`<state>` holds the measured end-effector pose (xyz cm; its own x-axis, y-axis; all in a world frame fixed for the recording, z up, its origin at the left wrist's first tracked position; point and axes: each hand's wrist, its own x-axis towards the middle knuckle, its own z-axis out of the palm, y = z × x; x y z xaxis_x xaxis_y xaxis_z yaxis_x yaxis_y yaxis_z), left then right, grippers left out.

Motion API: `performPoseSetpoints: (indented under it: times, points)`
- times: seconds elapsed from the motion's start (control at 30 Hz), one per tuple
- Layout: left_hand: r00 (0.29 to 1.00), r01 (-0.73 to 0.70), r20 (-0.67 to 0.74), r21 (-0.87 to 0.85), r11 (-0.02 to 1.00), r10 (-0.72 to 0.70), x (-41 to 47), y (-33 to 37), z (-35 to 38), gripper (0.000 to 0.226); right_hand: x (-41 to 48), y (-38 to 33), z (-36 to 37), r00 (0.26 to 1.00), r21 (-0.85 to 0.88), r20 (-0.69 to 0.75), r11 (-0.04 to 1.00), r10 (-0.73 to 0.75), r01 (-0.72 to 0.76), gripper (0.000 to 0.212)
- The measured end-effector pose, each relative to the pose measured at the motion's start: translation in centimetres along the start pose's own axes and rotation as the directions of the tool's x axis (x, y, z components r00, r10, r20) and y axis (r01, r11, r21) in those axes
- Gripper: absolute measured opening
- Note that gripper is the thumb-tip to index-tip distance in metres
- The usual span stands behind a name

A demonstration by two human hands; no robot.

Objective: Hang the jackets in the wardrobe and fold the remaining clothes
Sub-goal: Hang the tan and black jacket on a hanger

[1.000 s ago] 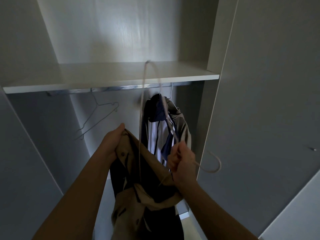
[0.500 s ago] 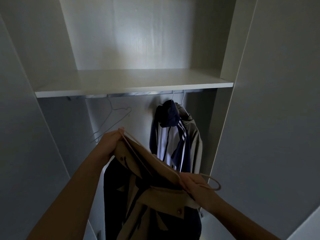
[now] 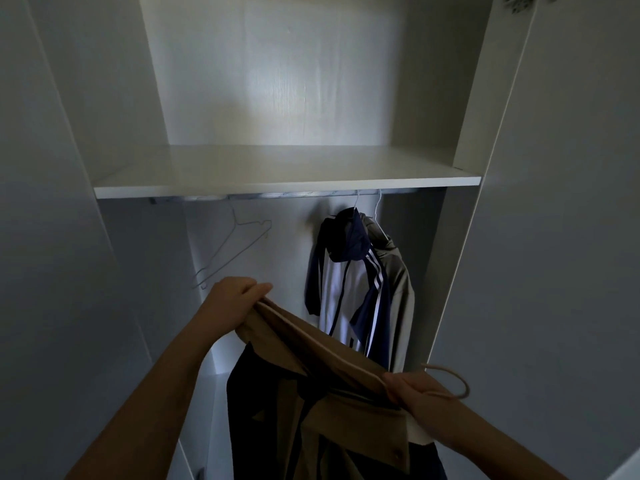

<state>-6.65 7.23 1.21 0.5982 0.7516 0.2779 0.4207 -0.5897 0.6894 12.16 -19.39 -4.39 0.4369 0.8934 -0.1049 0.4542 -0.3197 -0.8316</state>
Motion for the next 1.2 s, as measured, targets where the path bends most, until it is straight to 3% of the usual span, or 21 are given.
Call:
performPoseSetpoints:
  times: [0.1, 0.2, 0.33, 0.43, 0.6, 0.9, 1.1, 1.2]
  points:
    - [0.989, -0.086, -0.084, 0.33, 0.94, 0.12, -0.3, 0.7, 0.3, 0.047, -1.1, -1.4, 0.9, 0.999, -0.018, -0.043, 0.999, -0.027, 0.026, 0.044]
    - [0.977, -0.097, -0.123, 0.472, 0.876, 0.174, -0.7, 0.7, 0.3, 0.043, -1.4, -3.3, 1.0, 1.0, -0.002, -0.018, 1.0, -0.022, 0.022, 0.038]
    - [0.955, -0.142, -0.127, 0.598, 0.789, 0.268, -1.2, 1.0, 0.1, 0.038, -2.2, -5.1, 1.4, 0.991, -0.059, -0.004, 0.989, -0.135, 0.135, 0.037]
    - [0.948, -0.183, -0.106, 0.596, 0.782, 0.302, -1.4, 1.0, 0.0, 0.038, -2.5, -5.7, 1.7, 0.982, -0.098, 0.03, 0.977, -0.186, 0.188, 0.036]
    - [0.951, -0.206, -0.101, 0.496, 0.843, 0.292, -1.8, 0.2, 0.4, 0.037, -1.0, -5.3, 0.5, 0.998, -0.05, 0.024, 0.997, -0.05, 0.051, 0.033]
    - [0.947, -0.252, -0.112, 0.325, 0.911, 0.302, -2.0, -0.3, 1.1, 0.046, -0.7, -3.1, 0.7, 0.991, -0.071, 0.115, 0.996, 0.061, -0.053, 0.037]
    - [0.965, -0.239, -0.014, 0.354, 0.904, 0.26, -2.0, -0.4, 3.2, 0.043, -0.2, -2.7, 0.7, 0.986, -0.079, 0.131, 0.993, 0.099, -0.089, 0.04]
    - [0.958, -0.277, 0.042, 0.402, 0.873, 0.284, -2.0, -0.3, 4.3, 0.031, 0.4, -3.5, 0.8, 0.983, -0.096, 0.166, 0.993, 0.08, -0.064, 0.038]
